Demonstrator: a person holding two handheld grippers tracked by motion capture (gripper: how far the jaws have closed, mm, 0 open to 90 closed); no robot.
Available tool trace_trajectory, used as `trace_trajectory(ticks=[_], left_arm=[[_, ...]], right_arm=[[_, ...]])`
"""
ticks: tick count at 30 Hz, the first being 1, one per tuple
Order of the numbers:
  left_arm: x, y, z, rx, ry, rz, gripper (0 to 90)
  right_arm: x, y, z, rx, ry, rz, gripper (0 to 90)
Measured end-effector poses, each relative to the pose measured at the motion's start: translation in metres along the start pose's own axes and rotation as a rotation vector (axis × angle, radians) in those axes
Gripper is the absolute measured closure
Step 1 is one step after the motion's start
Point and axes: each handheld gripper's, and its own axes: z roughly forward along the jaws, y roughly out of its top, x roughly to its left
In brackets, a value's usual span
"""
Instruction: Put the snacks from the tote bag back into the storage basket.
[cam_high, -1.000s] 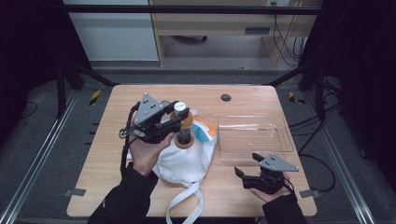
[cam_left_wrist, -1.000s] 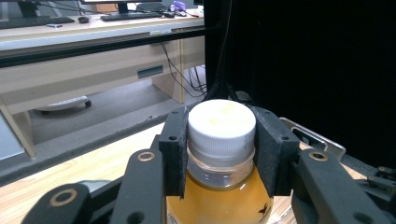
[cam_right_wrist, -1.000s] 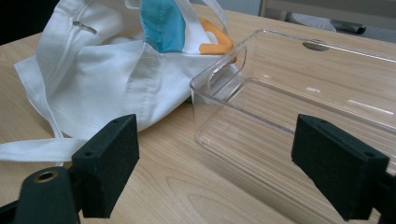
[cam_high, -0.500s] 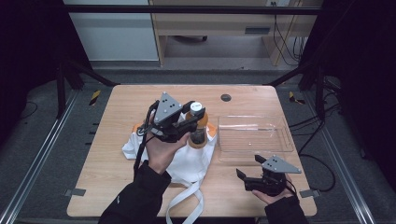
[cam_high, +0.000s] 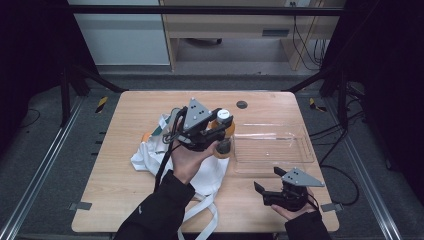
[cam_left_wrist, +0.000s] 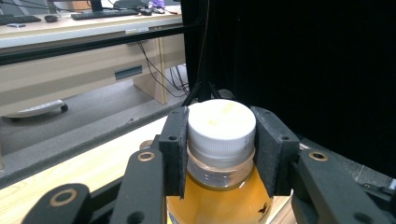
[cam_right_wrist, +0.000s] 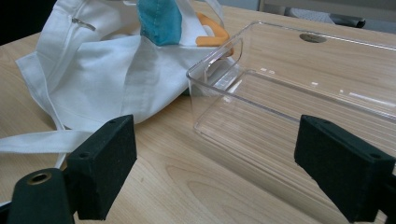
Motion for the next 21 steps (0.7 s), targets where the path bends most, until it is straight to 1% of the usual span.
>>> trace_trajectory(ticks=[5,9,13,16,21], left_arm=[[-0.003,0.000,0.008,-0.005,-0.001,-0.003,58.8],[-0.007,0.001,0.015,0.001,-0.004,0.007,58.9],[-0.010,0.002,0.020,-0.003,-0.010,0.004,58.8],[-0.012,0.004,0.024,-0.002,-0.012,0.010,58.9],[-0.014,0.003,0.031,-0.007,-0.016,0.005,58.9]], right_arm=[[0.000,0.000,0.000,0.004,0.002,0.002,13.1],[0.000,0.000,0.000,0.001,0.005,0.001,13.1],[0.000,0.000,0.000,0.003,0.004,0.004,13.1],[0.000,0.000,0.000,0.004,0.004,0.003,13.1],[0.000,0.000,0.001,0.005,0.003,0.002,13.2]])
